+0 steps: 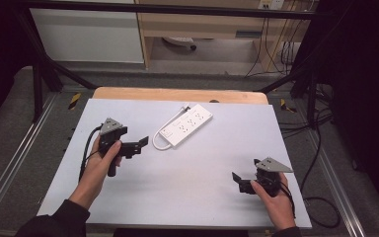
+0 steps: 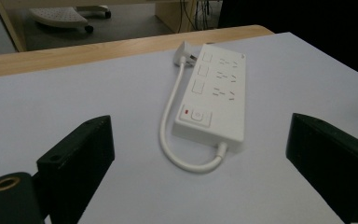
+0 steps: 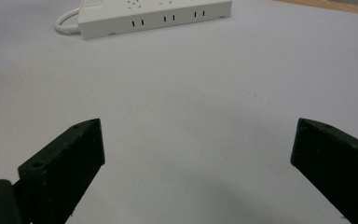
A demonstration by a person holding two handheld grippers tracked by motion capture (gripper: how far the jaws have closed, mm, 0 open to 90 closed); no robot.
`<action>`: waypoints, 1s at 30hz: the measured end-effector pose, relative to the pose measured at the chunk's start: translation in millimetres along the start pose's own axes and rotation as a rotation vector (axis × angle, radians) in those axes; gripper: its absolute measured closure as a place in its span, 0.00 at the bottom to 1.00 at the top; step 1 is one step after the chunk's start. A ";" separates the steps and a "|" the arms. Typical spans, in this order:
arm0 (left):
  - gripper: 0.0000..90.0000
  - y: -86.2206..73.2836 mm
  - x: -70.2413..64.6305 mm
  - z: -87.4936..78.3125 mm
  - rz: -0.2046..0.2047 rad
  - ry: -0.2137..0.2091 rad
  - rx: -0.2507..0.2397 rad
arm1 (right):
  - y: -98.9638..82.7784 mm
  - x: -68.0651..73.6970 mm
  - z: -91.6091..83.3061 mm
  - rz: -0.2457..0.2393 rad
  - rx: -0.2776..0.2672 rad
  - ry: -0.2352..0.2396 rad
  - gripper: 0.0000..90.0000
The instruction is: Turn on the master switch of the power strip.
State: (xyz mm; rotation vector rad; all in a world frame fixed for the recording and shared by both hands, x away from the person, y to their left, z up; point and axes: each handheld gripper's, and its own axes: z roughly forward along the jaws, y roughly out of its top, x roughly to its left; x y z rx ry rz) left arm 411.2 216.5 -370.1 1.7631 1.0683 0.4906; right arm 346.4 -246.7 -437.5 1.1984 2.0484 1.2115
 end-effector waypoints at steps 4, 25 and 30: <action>0.09 -12.3 0.9 -19.2 -0.018 -0.006 -0.027 | -0.1 0.4 0.6 -0.002 0.003 0.002 0.04; 0.09 -90.1 15.6 -90.7 -0.046 0.036 -0.041 | -0.8 -2.8 5.3 -0.007 0.015 -0.014 0.03; 0.09 -100.0 21.0 -92.3 -0.040 0.074 -0.039 | -4.8 -7.8 19.2 0.000 0.083 -0.062 0.03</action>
